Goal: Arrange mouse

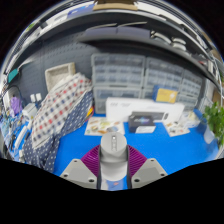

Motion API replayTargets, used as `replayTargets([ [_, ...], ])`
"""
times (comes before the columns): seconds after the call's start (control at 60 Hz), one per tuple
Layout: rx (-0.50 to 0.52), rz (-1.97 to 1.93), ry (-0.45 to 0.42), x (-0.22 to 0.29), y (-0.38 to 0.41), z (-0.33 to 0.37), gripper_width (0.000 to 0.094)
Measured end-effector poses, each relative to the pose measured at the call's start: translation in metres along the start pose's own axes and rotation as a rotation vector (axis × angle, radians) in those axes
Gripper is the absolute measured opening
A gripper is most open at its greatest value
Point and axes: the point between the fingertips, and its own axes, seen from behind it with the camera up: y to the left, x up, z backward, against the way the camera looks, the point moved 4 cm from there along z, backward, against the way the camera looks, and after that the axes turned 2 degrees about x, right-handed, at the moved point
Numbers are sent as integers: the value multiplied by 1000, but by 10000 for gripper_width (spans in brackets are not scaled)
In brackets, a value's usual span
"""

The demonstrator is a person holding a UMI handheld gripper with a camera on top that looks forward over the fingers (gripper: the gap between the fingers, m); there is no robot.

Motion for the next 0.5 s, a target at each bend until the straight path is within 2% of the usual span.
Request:
replayTargets([
  [0.117, 34, 18, 112, -66, 44, -28, 353],
  [0.3, 18, 33, 262, -151, 64, -52, 356],
  [0.433, 10, 40, 235, -157, 65, -52, 357],
  [0.5, 14, 12, 235, -158, 66, -53, 397],
])
